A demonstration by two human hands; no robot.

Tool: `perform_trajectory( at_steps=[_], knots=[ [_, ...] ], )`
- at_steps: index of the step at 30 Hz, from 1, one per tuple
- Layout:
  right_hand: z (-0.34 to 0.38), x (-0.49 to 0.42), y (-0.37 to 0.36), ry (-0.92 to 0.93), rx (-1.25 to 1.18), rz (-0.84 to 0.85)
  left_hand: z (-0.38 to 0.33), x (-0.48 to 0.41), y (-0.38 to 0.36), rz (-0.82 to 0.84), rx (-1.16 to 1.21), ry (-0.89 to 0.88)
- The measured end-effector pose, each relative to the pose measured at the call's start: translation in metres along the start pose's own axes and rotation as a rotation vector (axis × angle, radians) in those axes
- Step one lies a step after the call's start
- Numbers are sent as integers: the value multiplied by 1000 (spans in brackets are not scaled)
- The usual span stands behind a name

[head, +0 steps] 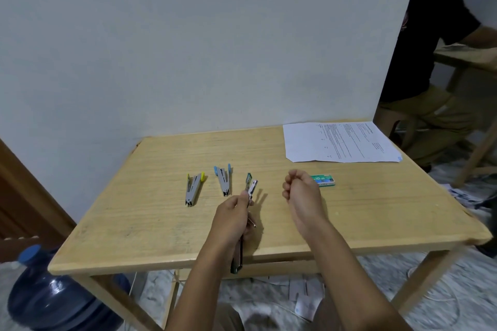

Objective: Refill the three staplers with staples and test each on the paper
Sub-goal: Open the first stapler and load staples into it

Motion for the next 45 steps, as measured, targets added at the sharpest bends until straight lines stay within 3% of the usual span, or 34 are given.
perform_trajectory(
  at_steps=[3,9,17,22,25,27,30,32,35,37,41,45],
  knots=[
    [6,-18,-9,265,646,119,-3,-10,-2,-77,-316,-121],
    [3,-35,-25,239,1066,436,1,-25,-16,-192,-806,-274],
    [20,-37,-9,343,1041,508,3,-24,-22,-280,-1074,-346],
    [48,-38,32,465,844,190,5,-27,-22,-279,-1123,-381],
    [57,-49,69,498,945,-81,4,-27,-21,-293,-1105,-395],
    [58,-58,88,419,1050,-159,0,-24,-23,-356,-1054,-462],
    [50,-66,102,308,1162,-140,-13,-17,-38,-412,-875,-665],
    [44,-67,103,324,1217,-149,-19,-18,-59,-300,-817,-742],
    [37,-64,101,402,1292,-177,-22,-29,-90,-70,-832,-689],
    [37,-64,102,410,1293,-167,-23,-38,-104,-1,-897,-608],
    [35,-66,105,409,1278,-138,-20,-46,-120,-94,-1032,-614],
    [36,-66,107,419,1300,-94,-11,-53,-123,-158,-975,-631]
  ],
)
Point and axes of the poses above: each hand's wrist, its own x-axis away from the middle knuckle, its own y-axis out of the back of the hand, z = x × y, the point moved 2 cm from there along -x, towards the middle knuckle, and after that the axes turned 7 degrees about -x, right-handed, at the moved point
